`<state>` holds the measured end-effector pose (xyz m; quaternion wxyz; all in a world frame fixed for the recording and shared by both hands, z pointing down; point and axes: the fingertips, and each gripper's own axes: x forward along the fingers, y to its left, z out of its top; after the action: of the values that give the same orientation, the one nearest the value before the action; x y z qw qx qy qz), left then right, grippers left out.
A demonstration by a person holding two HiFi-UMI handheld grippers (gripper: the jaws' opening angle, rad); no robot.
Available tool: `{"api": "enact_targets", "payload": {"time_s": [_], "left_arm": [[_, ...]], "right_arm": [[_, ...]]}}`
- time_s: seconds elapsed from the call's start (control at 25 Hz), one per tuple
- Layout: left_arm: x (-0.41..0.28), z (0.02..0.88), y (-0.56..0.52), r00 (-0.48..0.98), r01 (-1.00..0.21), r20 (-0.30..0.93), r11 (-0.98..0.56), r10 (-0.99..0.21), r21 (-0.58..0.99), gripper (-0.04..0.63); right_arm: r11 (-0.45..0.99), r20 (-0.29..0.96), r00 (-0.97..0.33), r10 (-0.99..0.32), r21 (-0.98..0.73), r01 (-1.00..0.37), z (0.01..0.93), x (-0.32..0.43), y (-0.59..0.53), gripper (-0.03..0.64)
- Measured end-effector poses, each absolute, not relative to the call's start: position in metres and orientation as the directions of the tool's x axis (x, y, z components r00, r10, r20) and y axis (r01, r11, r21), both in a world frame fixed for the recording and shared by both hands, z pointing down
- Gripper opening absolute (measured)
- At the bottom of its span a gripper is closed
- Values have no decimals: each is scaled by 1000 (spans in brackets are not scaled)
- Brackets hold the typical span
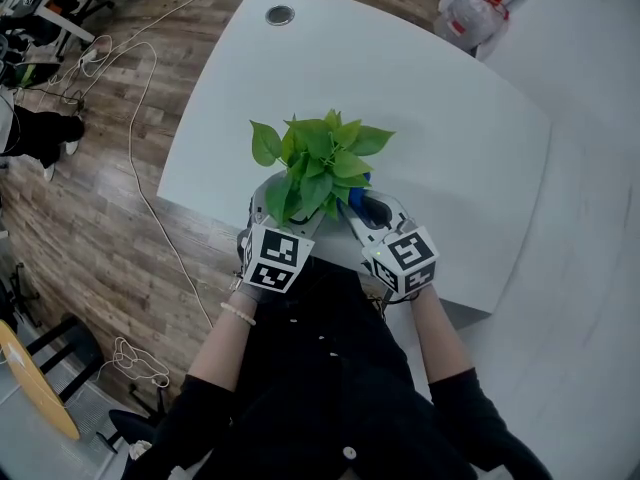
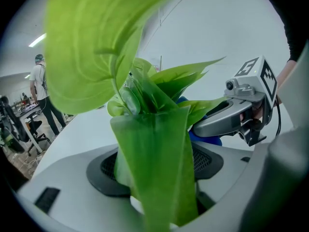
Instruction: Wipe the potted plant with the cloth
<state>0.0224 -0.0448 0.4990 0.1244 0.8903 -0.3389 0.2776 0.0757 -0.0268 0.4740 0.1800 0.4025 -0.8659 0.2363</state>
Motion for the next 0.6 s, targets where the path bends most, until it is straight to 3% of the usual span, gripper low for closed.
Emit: {"api": "enact_targets", "payload": {"time_s": [0.28,0.6], "left_arm": [[22,500,-40,639,-659,579,-749,-506,72,357],[4,511,-28,715,-515,594,-853,-369,90,357]], "right_arm": [[495,507,-574,-643,-297,-817,464,75,-21,83],[447,512,-550,-660,-321,-835,470,80,-25,83]]}}
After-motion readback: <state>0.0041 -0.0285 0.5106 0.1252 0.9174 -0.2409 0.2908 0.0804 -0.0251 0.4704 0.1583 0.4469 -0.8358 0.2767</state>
